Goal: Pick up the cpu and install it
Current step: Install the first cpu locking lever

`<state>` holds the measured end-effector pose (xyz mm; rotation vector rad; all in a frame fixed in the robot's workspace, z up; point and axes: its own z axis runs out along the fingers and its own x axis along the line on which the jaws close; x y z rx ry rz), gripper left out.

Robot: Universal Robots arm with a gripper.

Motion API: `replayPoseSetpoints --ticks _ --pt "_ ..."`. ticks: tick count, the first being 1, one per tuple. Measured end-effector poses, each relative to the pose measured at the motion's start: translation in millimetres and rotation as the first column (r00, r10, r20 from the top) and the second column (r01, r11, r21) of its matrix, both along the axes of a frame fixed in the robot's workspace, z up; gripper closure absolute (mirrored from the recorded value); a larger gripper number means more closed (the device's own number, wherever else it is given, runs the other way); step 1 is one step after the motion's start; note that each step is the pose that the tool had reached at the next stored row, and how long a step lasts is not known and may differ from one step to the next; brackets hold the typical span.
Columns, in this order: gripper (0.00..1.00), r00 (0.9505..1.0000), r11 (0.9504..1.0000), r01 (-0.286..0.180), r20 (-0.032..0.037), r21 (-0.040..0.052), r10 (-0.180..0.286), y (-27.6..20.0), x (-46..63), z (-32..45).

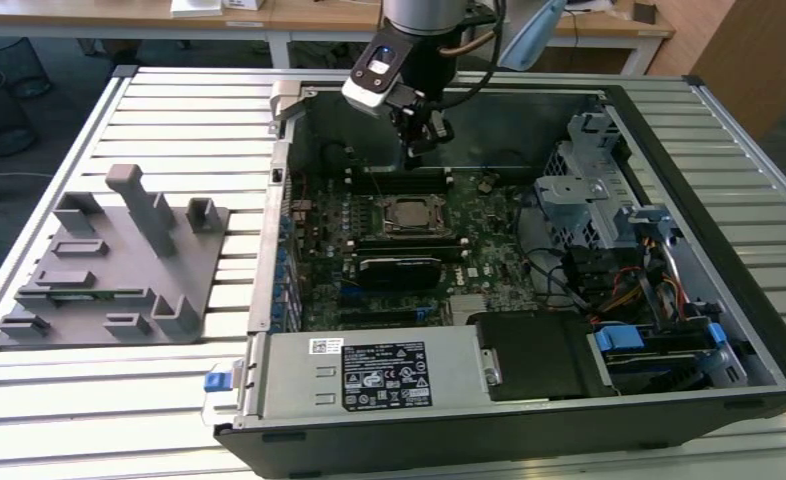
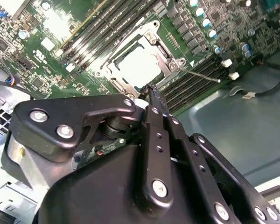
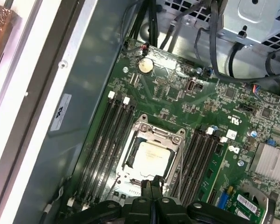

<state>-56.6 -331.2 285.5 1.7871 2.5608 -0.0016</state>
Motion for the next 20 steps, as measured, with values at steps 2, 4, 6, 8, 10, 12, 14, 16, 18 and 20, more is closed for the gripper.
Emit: replayPoseSetpoints --ticks 2,4,6,8,10,12,14,16,18,20 --pt "0.89 1.0 1.0 -0.009 0.0001 0.0001 0.009 -1.2 -0.6 -0.1" --pt "0.89 0.9994 0.9994 -0.034 -0.0001 -0.0001 0.034 -1.2 -0.8 -0.2" --pt "0.89 0.9977 0.9977 -0.068 0.0 0.0 0.068 -1.2 -1.0 -0.3" --pt "0.89 0.9945 0.9945 -0.105 -0.0001 -0.0001 0.105 -1.3 -1.1 -0.5" --pt "0.89 0.99 0.99 -0.141 -0.0001 -0.0002 0.141 -1.3 -1.1 -0.7" --pt "0.89 0.9844 0.9844 -0.176 -0.0001 -0.0004 0.176 -1.3 -1.1 -1.0" --pt "0.89 0.9772 0.9772 -0.213 -0.0001 -0.0006 0.213 -1.3 -1.1 -1.3" --pt "0.89 0.969 0.969 -0.247 -0.0002 -0.0008 0.247 -1.3 -1.1 -1.4" --pt "0.89 0.96 0.96 -0.28 -0.0001 -0.0006 0.28 -1.2 -1.1 -1.6" --pt "0.89 0.9498 0.9498 -0.313 0.0 -0.0006 0.313 -1.2 -1.1 -1.7"
